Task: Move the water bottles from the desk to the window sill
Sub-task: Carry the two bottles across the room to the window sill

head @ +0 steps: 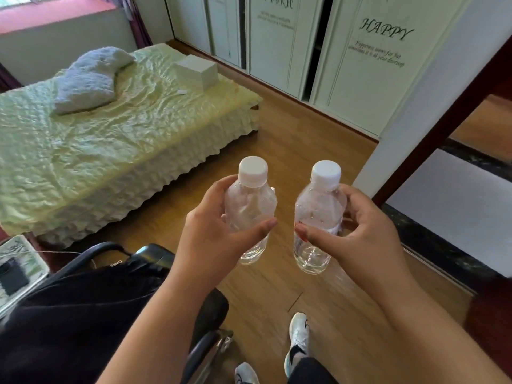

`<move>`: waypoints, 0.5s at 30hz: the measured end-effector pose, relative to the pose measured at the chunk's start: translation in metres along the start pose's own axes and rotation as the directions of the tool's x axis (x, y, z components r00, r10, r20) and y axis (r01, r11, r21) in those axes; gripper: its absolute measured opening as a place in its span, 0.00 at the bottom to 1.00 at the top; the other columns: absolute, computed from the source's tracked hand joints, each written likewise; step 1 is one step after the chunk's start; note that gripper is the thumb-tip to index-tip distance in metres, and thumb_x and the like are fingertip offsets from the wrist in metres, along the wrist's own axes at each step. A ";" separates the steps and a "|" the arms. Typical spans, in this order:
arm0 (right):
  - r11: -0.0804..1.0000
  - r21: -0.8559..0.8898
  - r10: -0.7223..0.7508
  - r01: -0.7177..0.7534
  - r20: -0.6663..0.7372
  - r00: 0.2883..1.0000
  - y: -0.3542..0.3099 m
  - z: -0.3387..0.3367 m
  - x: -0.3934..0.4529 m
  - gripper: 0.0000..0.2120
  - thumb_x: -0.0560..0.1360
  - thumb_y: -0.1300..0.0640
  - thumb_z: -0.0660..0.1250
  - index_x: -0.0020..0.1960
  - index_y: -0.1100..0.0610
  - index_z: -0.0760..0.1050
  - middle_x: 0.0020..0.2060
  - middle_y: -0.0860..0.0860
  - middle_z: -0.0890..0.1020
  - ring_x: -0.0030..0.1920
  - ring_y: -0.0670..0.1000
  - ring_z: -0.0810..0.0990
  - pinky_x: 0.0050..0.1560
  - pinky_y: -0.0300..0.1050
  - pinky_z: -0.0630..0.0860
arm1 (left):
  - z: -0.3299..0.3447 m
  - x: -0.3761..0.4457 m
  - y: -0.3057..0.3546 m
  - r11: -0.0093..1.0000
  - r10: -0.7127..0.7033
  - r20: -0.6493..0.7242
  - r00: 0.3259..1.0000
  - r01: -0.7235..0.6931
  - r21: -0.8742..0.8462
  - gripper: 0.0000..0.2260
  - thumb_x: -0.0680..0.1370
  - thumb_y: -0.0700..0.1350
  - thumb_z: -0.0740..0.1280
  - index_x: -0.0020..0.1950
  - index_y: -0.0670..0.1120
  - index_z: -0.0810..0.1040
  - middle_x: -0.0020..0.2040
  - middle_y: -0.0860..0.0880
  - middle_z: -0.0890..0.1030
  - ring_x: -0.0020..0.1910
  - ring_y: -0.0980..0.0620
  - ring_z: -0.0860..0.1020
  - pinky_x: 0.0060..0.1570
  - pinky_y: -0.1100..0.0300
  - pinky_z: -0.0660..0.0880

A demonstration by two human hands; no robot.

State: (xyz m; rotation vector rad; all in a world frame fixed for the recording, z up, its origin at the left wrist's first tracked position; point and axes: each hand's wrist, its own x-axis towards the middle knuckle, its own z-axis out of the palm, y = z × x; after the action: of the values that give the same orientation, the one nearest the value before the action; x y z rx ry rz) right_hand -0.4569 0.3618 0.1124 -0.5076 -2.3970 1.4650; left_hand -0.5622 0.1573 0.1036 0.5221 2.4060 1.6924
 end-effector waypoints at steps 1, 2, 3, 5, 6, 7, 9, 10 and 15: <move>1.000 0.003 0.004 -0.004 -0.005 1.000 0.001 0.000 0.003 0.32 0.65 0.43 0.81 0.66 0.41 0.74 0.56 0.37 0.81 0.56 0.36 0.79 0.51 0.31 0.79 | 0.002 0.004 0.000 1.000 0.004 0.002 1.000 -0.004 0.008 0.35 0.63 0.58 0.83 0.67 0.64 0.73 0.58 0.63 0.82 0.58 0.62 0.81 0.57 0.59 0.78; 1.000 0.003 0.009 -0.009 -0.009 1.000 0.003 0.000 0.006 0.32 0.65 0.43 0.81 0.66 0.41 0.74 0.56 0.37 0.81 0.56 0.36 0.79 0.51 0.31 0.79 | 0.003 0.007 0.000 1.000 0.005 0.001 1.000 -0.005 0.012 0.35 0.63 0.58 0.83 0.67 0.64 0.73 0.58 0.63 0.82 0.58 0.62 0.81 0.56 0.61 0.78; 1.000 0.003 0.015 -0.015 -0.013 1.000 0.004 0.000 0.010 0.32 0.65 0.43 0.81 0.66 0.41 0.74 0.55 0.36 0.81 0.56 0.35 0.79 0.50 0.31 0.79 | 0.004 0.012 0.000 1.000 0.005 -0.001 1.000 -0.005 0.013 0.35 0.64 0.58 0.83 0.67 0.63 0.73 0.58 0.63 0.82 0.58 0.62 0.81 0.56 0.62 0.78; 1.000 0.004 0.022 -0.022 -0.019 1.000 0.007 -0.001 0.022 0.32 0.65 0.43 0.81 0.66 0.40 0.74 0.55 0.36 0.81 0.56 0.35 0.79 0.49 0.32 0.80 | 0.007 0.022 0.001 1.000 -0.002 -0.002 1.000 0.002 0.015 0.35 0.64 0.57 0.83 0.68 0.62 0.73 0.58 0.63 0.82 0.57 0.63 0.81 0.54 0.65 0.77; 1.000 0.004 0.022 -0.021 -0.019 1.000 0.009 -0.002 0.029 0.32 0.65 0.43 0.81 0.66 0.40 0.74 0.55 0.36 0.81 0.56 0.36 0.79 0.49 0.33 0.80 | 0.010 0.027 0.001 1.000 -0.005 -0.003 1.000 0.005 0.020 0.35 0.64 0.57 0.83 0.68 0.62 0.74 0.58 0.63 0.82 0.57 0.64 0.82 0.53 0.65 0.77; 1.000 0.003 0.020 -0.020 -0.018 1.000 0.012 -0.004 0.037 0.32 0.65 0.42 0.81 0.66 0.40 0.73 0.55 0.36 0.81 0.56 0.35 0.79 0.49 0.34 0.81 | 0.013 0.033 0.001 1.000 -0.007 -0.003 1.000 0.007 0.025 0.35 0.64 0.57 0.83 0.68 0.61 0.74 0.57 0.63 0.83 0.56 0.64 0.82 0.53 0.66 0.77; 1.000 -0.002 0.016 -0.016 -0.012 1.000 0.016 -0.008 0.053 0.33 0.65 0.41 0.81 0.66 0.39 0.73 0.56 0.35 0.81 0.56 0.35 0.78 0.48 0.36 0.81 | 0.020 0.046 0.002 0.999 -0.015 -0.009 1.000 0.015 0.030 0.35 0.64 0.57 0.83 0.68 0.62 0.74 0.57 0.63 0.83 0.56 0.64 0.82 0.53 0.66 0.77; 1.000 -0.002 0.014 -0.014 -0.008 1.000 0.017 -0.010 0.062 0.33 0.65 0.40 0.80 0.67 0.39 0.73 0.56 0.35 0.80 0.56 0.35 0.78 0.48 0.36 0.80 | 0.023 0.054 0.004 0.999 -0.020 -0.013 1.000 0.021 0.030 0.35 0.64 0.57 0.83 0.68 0.62 0.73 0.58 0.63 0.82 0.56 0.64 0.81 0.53 0.66 0.77; 1.000 0.003 -0.006 0.006 0.014 1.000 0.029 -0.030 0.115 0.33 0.65 0.40 0.80 0.67 0.39 0.73 0.55 0.34 0.81 0.56 0.33 0.78 0.47 0.32 0.79 | 0.048 0.097 0.018 0.999 -0.015 -0.033 0.999 0.016 0.047 0.35 0.64 0.57 0.83 0.68 0.62 0.73 0.57 0.63 0.82 0.55 0.67 0.81 0.47 0.74 0.76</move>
State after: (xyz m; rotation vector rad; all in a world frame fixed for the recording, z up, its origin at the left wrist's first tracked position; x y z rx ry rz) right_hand -0.5428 0.4483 0.1066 -0.4903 -2.4045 1.4736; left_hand -0.6332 0.2403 0.1106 0.4846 2.4711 1.6547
